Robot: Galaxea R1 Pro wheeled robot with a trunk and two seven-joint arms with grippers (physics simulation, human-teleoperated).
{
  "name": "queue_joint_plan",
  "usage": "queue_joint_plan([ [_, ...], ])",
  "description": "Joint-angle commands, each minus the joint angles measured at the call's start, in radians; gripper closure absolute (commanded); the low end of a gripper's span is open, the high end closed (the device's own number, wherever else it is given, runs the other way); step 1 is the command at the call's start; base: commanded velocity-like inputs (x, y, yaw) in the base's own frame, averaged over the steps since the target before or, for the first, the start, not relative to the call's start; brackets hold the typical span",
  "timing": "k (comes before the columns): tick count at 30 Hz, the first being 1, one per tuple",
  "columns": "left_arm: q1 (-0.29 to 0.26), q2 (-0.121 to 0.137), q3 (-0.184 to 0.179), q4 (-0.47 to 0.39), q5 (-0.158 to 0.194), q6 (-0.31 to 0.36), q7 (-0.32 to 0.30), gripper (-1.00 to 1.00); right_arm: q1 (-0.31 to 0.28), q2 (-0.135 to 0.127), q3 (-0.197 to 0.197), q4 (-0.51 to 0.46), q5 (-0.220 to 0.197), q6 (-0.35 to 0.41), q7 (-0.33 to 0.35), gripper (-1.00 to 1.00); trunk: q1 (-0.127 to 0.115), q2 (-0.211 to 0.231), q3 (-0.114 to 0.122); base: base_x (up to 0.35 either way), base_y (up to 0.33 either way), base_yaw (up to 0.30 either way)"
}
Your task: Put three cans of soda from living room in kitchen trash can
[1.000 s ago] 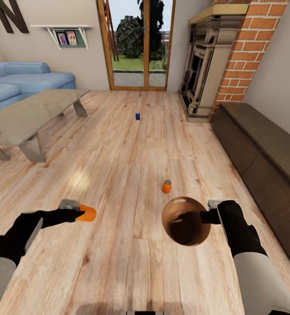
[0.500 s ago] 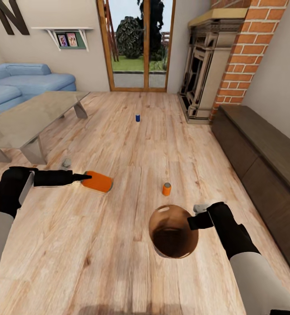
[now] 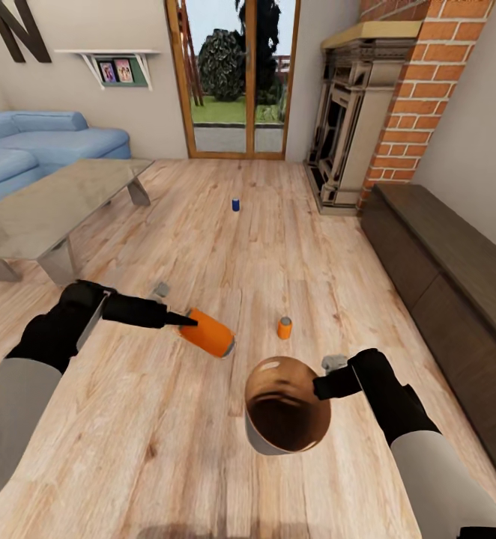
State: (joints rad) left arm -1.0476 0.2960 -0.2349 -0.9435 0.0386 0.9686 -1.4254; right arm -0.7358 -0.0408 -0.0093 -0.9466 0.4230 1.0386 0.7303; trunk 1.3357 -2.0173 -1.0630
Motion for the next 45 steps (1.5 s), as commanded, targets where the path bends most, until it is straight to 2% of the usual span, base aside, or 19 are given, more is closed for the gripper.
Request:
queue_joint_plan([
  [1, 0.000, -0.009, -0.017, -0.011, -0.002, 0.010, 0.000, 1.00, -0.001, 0.000, 0.002, 0.001, -0.026, 0.009, 0.005, 1.00, -0.004, 0.007, 0.003, 0.000, 0.000, 0.000],
  [3, 0.000, -0.032, -0.061, -0.061, -0.004, 0.049, 0.000, 1.00, -0.002, 0.001, 0.007, 0.010, -0.026, 0.009, 0.005, 1.00, -0.012, 0.021, 0.010, 0.000, 0.000, 0.000],
  [5, 0.000, -0.070, -0.119, -0.143, -0.006, 0.079, 0.002, 1.00, -0.004, 0.001, 0.012, 0.042, -0.025, 0.009, 0.006, 1.00, -0.019, 0.035, 0.016, 0.000, 0.000, 0.000],
  [6, 0.000, -0.078, -0.129, -0.153, -0.007, 0.079, 0.002, 1.00, -0.004, 0.001, 0.012, 0.048, -0.025, 0.009, 0.006, 1.00, -0.023, 0.042, 0.019, 0.000, 0.000, 0.000],
  [8, -0.001, -0.117, -0.157, -0.180, -0.008, 0.079, 0.003, 1.00, -0.005, 0.001, 0.014, 0.067, -0.025, 0.009, 0.005, 1.00, -0.031, 0.056, 0.025, 0.000, 0.000, 0.000],
  [11, -0.022, -0.166, -0.170, -0.206, -0.011, 0.079, 0.004, 1.00, -0.005, 0.006, 0.016, 0.081, -0.024, 0.009, 0.005, 1.00, -0.042, 0.077, 0.035, 0.000, 0.000, 0.000],
  [12, -0.041, -0.209, -0.186, -0.216, -0.020, 0.079, 0.007, 1.00, -0.005, 0.010, 0.027, 0.085, -0.023, 0.009, 0.004, 1.00, -0.042, 0.077, 0.035, 0.000, 0.000, 0.000],
  [13, -0.044, -0.223, -0.195, -0.217, -0.028, 0.079, 0.008, 1.00, -0.005, 0.011, 0.035, 0.087, -0.023, 0.009, 0.004, 1.00, -0.042, 0.077, 0.035, 0.000, 0.000, 0.000],
  [14, -0.050, -0.244, -0.217, -0.216, -0.055, 0.079, 0.009, 1.00, -0.006, 0.012, 0.049, 0.088, -0.023, 0.009, 0.004, 1.00, -0.042, 0.077, 0.035, 0.000, 0.000, 0.000],
  [16, -0.057, -0.268, -0.243, -0.209, -0.140, 0.079, 0.010, 1.00, -0.007, 0.013, 0.065, 0.090, -0.023, 0.009, 0.004, 1.00, -0.042, 0.077, 0.035, 0.000, 0.000, 0.000],
  [17, -0.058, -0.275, -0.249, -0.206, -0.185, 0.079, 0.011, 1.00, -0.008, 0.013, 0.069, 0.090, -0.023, 0.009, 0.004, 1.00, -0.042, 0.077, 0.035, 0.000, 0.000, 0.000],
  [18, -0.059, -0.278, -0.252, -0.205, -0.205, 0.079, 0.011, 1.00, -0.008, 0.013, 0.071, 0.090, -0.023, 0.009, 0.004, 1.00, -0.042, 0.077, 0.035, 0.000, 0.000, 0.000],
  [19, -0.060, -0.289, -0.256, -0.203, -0.256, 0.079, 0.012, 1.00, -0.011, 0.013, 0.074, 0.090, -0.022, 0.009, 0.004, 1.00, -0.042, 0.077, 0.035, 0.000, 0.000, 0.000],
  [21, -0.059, -0.303, -0.259, -0.194, -0.300, 0.079, 0.019, 1.00, -0.018, 0.014, 0.076, 0.090, -0.022, 0.009, 0.004, 1.00, -0.042, 0.077, 0.035, 0.000, 0.000, 0.000],
  [25, -0.055, -0.327, -0.262, -0.167, -0.355, 0.079, 0.053, 1.00, -0.028, 0.014, 0.078, 0.089, -0.022, 0.009, 0.004, 1.00, -0.042, 0.077, 0.035, 0.000, 0.000, 0.000],
  [32, -0.053, -0.340, -0.278, -0.151, -0.374, 0.079, 0.095, 1.00, -0.035, 0.017, 0.081, 0.088, -0.021, 0.009, 0.004, 1.00, -0.042, 0.077, 0.035, 0.000, 0.000, 0.000],
  [35, -0.051, -0.357, -0.310, -0.124, -0.374, 0.079, 0.130, 1.00, -0.046, 0.016, 0.090, 0.088, -0.022, 0.009, 0.004, 1.00, -0.042, 0.077, 0.035, 0.000, 0.000, 0.000],
  [43, -0.029, -0.379, -0.354, -0.094, -0.373, 0.079, 0.159, 1.00, -0.054, 0.018, 0.096, 0.086, -0.022, 0.009, 0.004, 1.00, -0.042, 0.077, 0.035, 0.000, 0.000, 0.000],
  [45, -0.014, -0.383, -0.390, -0.088, -0.373, 0.079, 0.177, 1.00, -0.059, 0.018, 0.097, 0.086, -0.022, 0.009, 0.004, 1.00, -0.042, 0.077, 0.035, 0.000, 0.000, 0.000],
])
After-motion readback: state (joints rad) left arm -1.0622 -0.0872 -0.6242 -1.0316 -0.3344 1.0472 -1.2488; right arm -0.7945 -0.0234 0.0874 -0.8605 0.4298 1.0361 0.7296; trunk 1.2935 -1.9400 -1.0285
